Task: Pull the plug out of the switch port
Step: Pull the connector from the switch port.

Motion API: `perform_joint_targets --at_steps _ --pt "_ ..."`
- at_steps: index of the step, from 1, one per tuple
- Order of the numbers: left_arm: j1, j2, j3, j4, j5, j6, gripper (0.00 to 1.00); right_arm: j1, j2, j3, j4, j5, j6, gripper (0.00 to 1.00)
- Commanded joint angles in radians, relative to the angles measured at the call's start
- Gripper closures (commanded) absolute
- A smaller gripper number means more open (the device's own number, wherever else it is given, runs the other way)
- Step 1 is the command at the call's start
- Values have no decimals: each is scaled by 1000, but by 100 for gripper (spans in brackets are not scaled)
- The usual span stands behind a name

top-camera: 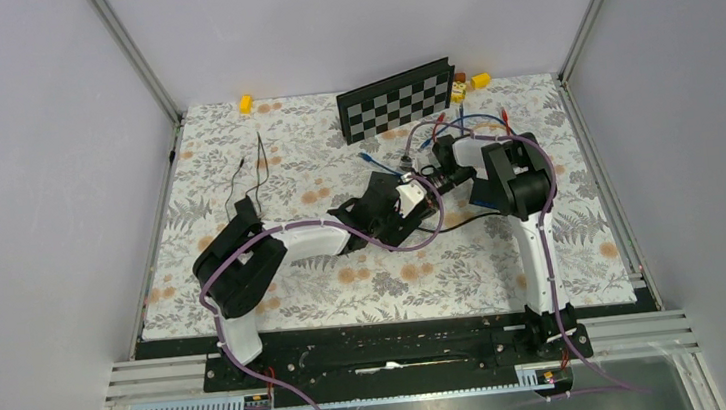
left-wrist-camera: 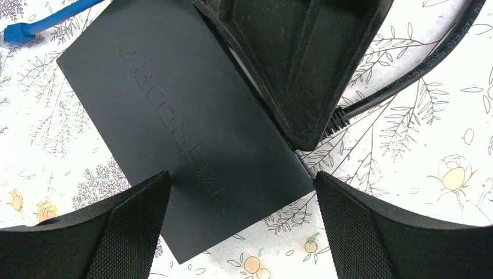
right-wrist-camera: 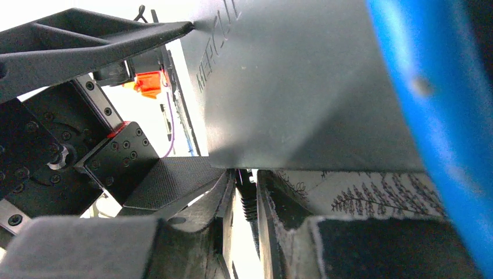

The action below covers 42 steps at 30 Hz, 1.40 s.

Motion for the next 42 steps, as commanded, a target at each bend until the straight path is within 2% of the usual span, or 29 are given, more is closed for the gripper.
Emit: perform_joint_targets --at_steps 1,13,17,22,34,38,42 --pt "32 22 -5 52 -31 -35 7 -12 -4 -36 85 85 49 95" --pt "45 38 -1 52 1 -52 7 -18 10 56 -63 131 -66 95" --pt "45 37 -1 50 0 -55 7 -18 0 43 -44 109 -45 95" --pt "49 27 -2 49 -5 -56 7 -18 -24 -26 60 94 30 95" --pt "56 24 -5 49 17 -61 7 -21 -5 36 -36 140 -55 96" --pt "57 25 -4 45 16 -62 7 -21 -4 30 -27 126 -41 96" --pt "59 22 -1 44 15 -64 7 -21 -32 -24 58 110 28 95"
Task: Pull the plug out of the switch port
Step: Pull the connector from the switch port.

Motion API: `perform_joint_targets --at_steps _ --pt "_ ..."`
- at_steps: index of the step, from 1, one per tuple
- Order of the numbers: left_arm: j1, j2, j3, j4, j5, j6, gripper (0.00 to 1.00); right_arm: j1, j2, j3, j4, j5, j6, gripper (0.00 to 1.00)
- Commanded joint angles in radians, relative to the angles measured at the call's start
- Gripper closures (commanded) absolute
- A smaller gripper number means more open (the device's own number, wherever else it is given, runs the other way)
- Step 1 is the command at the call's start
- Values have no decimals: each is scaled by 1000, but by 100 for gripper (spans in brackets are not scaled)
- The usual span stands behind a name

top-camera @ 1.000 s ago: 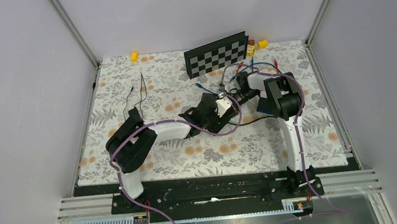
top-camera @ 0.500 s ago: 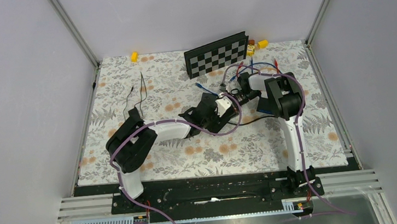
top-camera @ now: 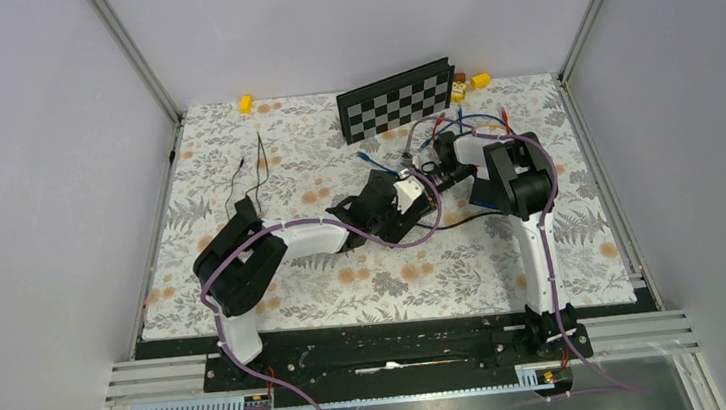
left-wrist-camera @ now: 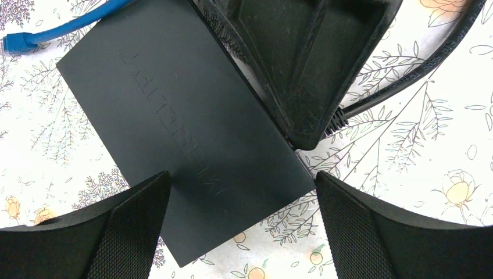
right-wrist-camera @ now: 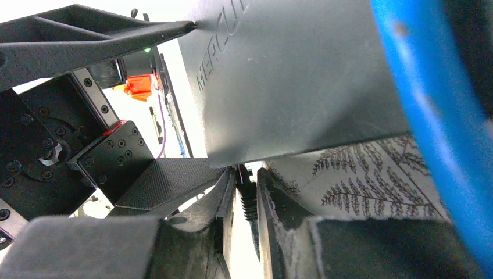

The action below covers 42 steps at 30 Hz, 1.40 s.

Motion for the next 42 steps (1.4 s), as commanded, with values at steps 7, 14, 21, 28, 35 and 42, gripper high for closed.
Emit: perform_joint_targets --at_steps 7,14,21,28,35,42 --pt "47 4 -4 4 -5 -50 7 -8 -27 -29 43 106 18 96" --pt "52 6 -9 17 10 -56 6 -13 -15 2 -27 101 -33 95" --pt "57 5 -8 17 13 -54 6 -14 -28 -64 83 101 54 95" --pt "62 8 -1 6 25 -52 6 -15 -28 -15 0 161 -29 95" --pt "64 9 -6 10 36 -56 6 -18 -33 -21 0 143 -25 95" --pt "64 16 -3 13 31 -56 6 -18 7 -29 21 104 4 96"
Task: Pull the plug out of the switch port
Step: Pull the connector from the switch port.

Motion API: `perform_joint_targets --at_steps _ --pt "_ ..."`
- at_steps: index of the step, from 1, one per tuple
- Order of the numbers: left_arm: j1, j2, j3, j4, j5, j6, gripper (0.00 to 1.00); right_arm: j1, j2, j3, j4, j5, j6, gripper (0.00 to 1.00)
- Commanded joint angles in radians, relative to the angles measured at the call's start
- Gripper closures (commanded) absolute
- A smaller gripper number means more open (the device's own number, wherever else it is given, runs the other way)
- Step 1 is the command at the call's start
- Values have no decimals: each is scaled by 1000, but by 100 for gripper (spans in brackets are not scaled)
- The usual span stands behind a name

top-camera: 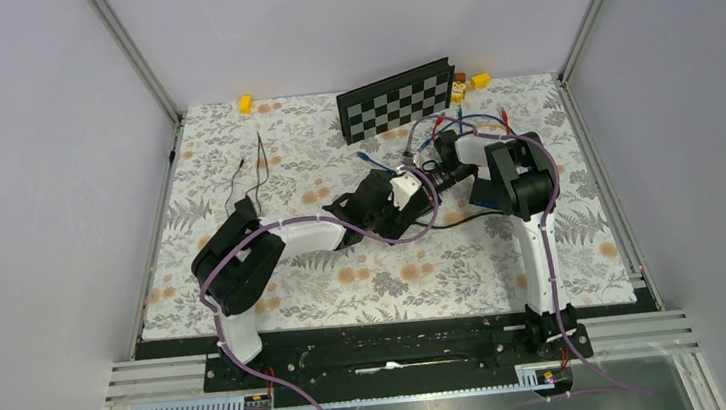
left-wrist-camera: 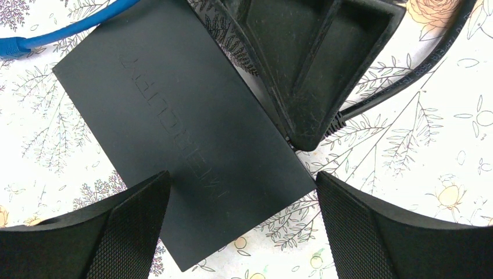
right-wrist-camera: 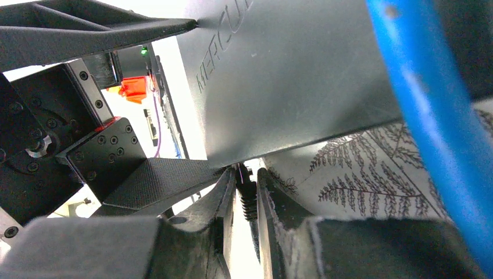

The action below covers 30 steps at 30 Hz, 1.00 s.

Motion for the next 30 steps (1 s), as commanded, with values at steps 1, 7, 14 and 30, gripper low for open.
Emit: perform_joint_targets --at_steps 1,7,14,30 --pt "38 17 -3 -5 -30 -37 6 -13 20 -8 -17 98 -18 96" --pt "41 16 -3 -8 -29 -38 6 -14 5 28 -84 162 -90 96" --pt "43 5 -10 6 -40 -44 5 -14 18 27 -88 125 -82 96" --pt "56 7 -3 -2 -47 -44 4 -19 -9 49 -145 145 -140 96"
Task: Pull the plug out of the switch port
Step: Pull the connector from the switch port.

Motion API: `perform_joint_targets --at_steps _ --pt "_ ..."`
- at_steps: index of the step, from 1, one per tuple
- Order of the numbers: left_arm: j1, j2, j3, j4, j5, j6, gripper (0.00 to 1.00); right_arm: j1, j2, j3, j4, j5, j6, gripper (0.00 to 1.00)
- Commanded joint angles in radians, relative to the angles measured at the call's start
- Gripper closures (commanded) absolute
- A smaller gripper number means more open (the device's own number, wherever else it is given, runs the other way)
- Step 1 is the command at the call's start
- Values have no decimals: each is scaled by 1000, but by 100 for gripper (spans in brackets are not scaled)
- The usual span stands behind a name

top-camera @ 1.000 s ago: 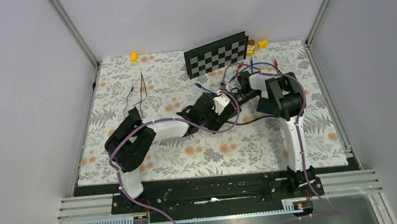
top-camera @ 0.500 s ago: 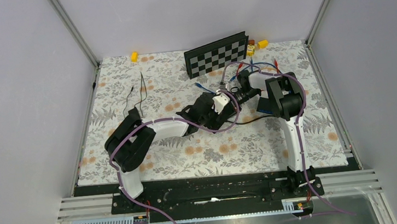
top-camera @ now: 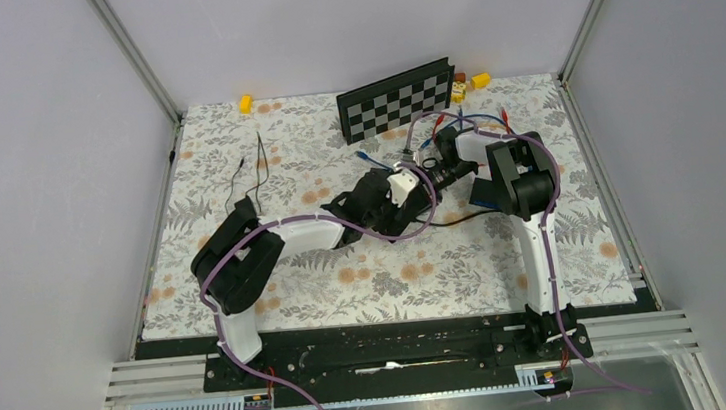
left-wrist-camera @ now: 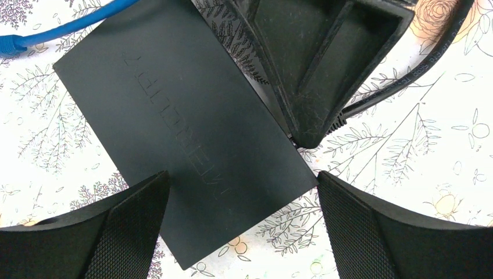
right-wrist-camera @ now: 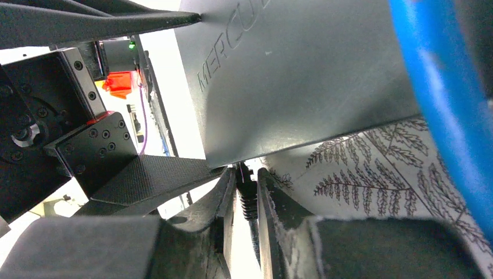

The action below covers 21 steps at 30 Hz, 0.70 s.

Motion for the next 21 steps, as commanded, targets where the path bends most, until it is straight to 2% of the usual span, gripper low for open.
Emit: perform_joint_targets --at_steps 1,8,14,17,21 --pt "46 7 -6 -18 -57 -21 4 -15 -9 21 -103 120 -88 96" --pt "46 23 -1 -21 -52 -23 4 -14 33 8 -74 21 -33 96" --pt "46 20 0 -21 -58 -22 4 -14 26 -3 -50 77 -22 96" --pt "47 24 -2 -20 -55 -24 4 -16 0 -29 10 109 50 97" --pt "47 28 0 -19 -55 -28 4 -18 -21 -76 93 49 132 97"
